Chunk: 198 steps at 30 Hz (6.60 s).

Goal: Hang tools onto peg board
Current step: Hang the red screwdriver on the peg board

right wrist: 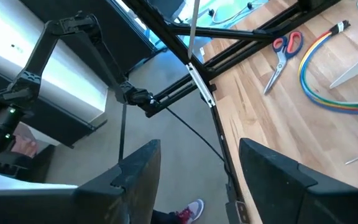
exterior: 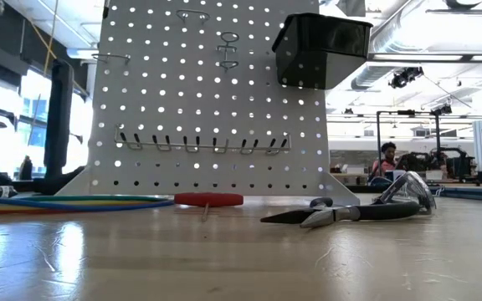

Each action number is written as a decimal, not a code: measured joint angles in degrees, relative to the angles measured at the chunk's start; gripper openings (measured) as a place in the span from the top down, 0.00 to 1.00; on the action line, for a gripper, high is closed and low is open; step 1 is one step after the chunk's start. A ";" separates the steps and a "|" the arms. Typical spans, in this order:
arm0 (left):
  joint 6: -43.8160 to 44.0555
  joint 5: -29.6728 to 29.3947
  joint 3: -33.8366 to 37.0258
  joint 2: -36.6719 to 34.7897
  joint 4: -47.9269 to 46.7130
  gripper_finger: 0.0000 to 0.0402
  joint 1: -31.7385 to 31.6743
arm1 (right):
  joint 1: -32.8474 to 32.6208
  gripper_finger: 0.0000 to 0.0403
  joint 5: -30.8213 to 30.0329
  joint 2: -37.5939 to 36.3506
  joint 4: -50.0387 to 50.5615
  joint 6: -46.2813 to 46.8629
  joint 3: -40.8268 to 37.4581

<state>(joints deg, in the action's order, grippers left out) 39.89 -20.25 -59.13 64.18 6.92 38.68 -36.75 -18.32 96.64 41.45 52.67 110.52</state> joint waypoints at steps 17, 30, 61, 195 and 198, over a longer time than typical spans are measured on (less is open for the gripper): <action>-8.27 3.65 0.00 7.41 25.10 0.86 -7.67 | 2.72 0.47 -9.96 0.94 -14.78 -10.15 0.02; -11.42 3.17 0.00 9.67 33.96 0.86 -8.70 | 3.17 0.47 -10.06 1.47 -16.10 -14.31 0.01; -14.92 12.26 -11.30 16.54 22.55 0.86 -10.43 | 6.67 0.47 -6.24 1.20 -29.29 -18.21 0.02; -34.42 -25.35 -11.06 -10.47 -1.47 0.59 -4.00 | 24.04 0.79 -18.03 3.56 -36.04 -55.65 0.02; -33.93 -25.35 -11.06 -10.47 -1.54 0.59 -4.00 | 24.04 0.79 -18.07 4.68 -34.82 -55.46 0.02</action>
<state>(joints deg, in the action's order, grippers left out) 5.96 -45.60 -70.19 53.71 5.38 34.68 -12.71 -36.39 101.32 6.64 -2.79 110.54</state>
